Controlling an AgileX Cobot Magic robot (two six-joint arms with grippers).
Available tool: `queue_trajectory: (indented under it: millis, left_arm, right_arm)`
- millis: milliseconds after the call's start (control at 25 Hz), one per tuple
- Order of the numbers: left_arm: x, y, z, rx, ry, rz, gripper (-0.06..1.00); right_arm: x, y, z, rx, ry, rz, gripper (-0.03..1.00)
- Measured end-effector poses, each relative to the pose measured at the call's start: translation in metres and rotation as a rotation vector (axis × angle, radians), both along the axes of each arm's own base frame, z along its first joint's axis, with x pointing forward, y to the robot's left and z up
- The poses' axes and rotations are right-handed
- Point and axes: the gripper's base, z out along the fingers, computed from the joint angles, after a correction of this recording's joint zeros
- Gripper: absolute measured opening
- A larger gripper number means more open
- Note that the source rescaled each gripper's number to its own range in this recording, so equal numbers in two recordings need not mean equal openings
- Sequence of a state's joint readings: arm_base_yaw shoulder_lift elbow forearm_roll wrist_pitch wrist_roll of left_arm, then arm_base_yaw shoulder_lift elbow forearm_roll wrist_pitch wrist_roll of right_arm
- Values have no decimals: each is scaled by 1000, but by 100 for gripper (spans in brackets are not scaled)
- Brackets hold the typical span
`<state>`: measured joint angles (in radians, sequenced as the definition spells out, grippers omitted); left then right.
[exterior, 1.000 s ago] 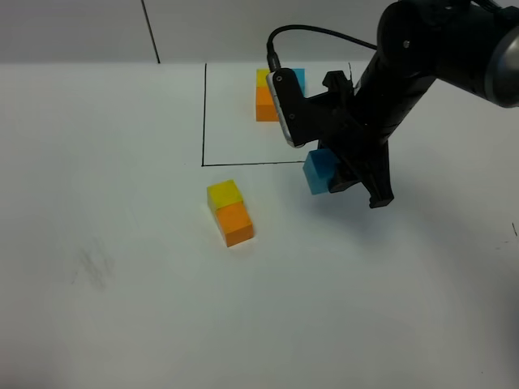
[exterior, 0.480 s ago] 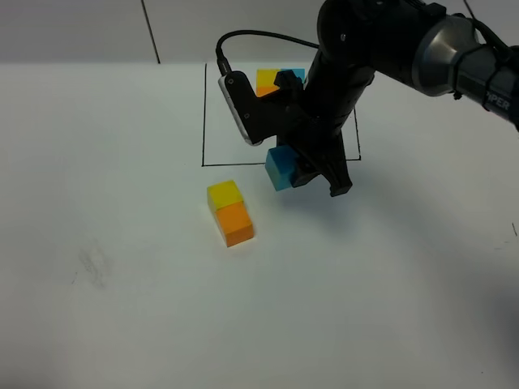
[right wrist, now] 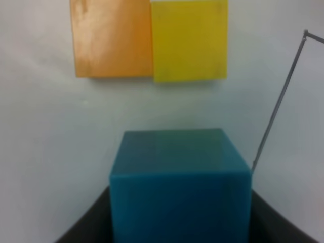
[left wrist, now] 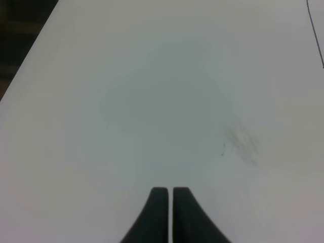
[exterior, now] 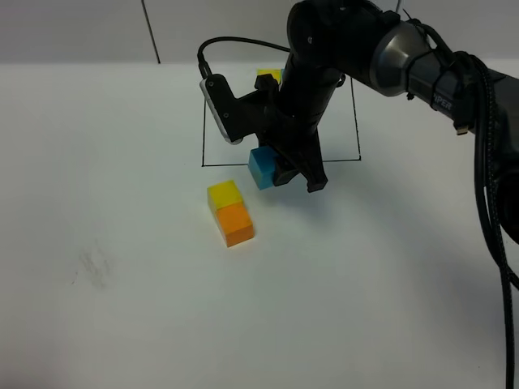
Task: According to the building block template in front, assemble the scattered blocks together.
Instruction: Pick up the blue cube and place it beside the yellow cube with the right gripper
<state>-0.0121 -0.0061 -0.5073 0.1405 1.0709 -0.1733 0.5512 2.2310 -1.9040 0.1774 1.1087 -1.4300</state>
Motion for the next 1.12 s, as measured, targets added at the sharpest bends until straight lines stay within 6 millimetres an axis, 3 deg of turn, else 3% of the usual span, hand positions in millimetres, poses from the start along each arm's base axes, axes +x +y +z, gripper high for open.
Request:
queue_trajectory:
  millis: [200, 1120]
  left_arm:
    - [0, 0, 0, 0, 0, 0, 0]
    - [0, 0, 0, 0, 0, 0, 0]
  right_arm:
    - [3, 2, -15, -6, 21, -10, 54]
    - [14, 18, -32, 33, 9, 3, 54]
